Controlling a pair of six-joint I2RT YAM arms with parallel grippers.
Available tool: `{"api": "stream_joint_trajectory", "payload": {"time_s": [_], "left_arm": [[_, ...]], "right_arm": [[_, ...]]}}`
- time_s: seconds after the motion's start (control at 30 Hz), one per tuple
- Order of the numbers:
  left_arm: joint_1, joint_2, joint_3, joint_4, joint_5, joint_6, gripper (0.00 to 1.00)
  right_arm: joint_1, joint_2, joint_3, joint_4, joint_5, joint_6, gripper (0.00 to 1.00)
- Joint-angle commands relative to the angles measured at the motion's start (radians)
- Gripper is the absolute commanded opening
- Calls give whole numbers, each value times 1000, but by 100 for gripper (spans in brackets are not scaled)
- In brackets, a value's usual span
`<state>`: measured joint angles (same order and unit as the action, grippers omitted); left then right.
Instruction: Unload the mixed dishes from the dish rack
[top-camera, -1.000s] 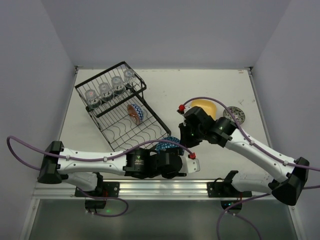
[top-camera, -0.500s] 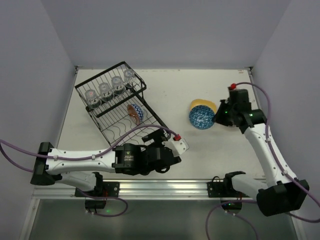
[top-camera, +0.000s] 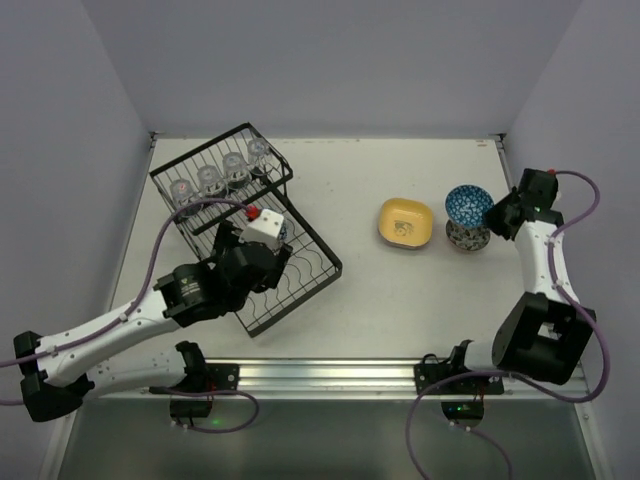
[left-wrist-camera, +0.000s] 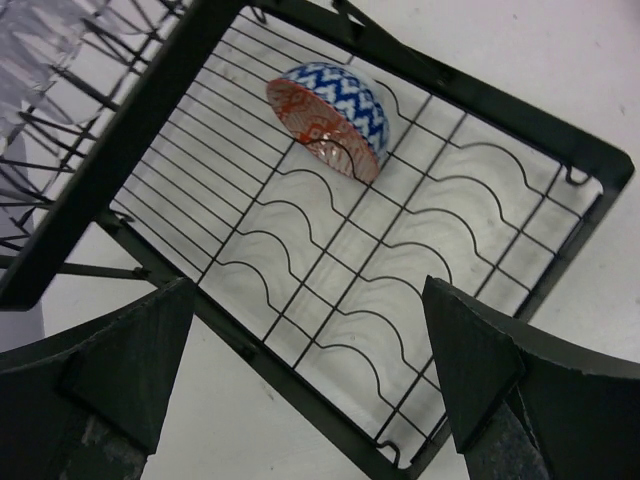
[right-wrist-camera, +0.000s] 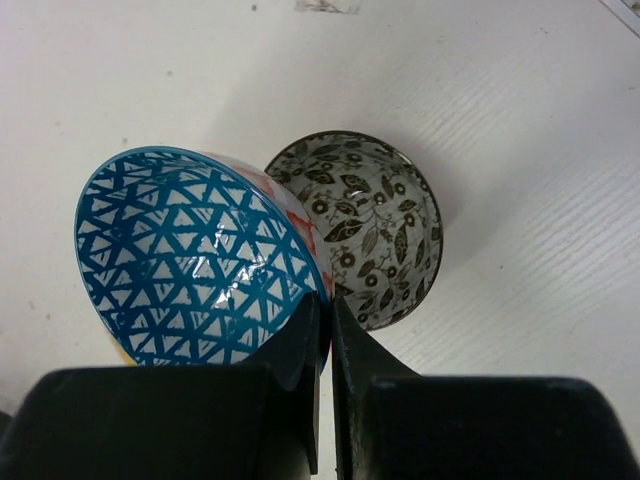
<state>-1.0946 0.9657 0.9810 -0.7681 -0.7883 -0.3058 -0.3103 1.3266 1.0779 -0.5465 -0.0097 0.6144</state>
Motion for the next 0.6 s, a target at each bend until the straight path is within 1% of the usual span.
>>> {"api": "stream_joint_trajectory", "payload": {"time_s": [0.0, 0.1, 0.13, 0.23, 0.3, 0.5, 0.57], "left_arm": [[125, -25, -10, 105, 43, -36, 100], [223, -45, -36, 162, 107, 11, 100], [280, -45, -42, 170, 127, 13, 100], [360, -35, -60, 196, 219, 25, 100], [374, -24, -61, 199, 265, 28, 100], [377, -25, -68, 204, 288, 33, 100], [377, -30, -70, 207, 299, 34, 100]], "right_arm": [[-18, 45, 2, 118, 28, 45, 0], [-41, 57, -35, 163, 30, 59, 0], [-50, 69, -39, 169, 30, 61, 0], [-55, 95, -49, 175, 14, 59, 0], [-56, 100, -73, 187, 14, 67, 0], [-72, 86, -134, 215, 16, 77, 0], [-73, 98, -131, 217, -12, 74, 0]]}}
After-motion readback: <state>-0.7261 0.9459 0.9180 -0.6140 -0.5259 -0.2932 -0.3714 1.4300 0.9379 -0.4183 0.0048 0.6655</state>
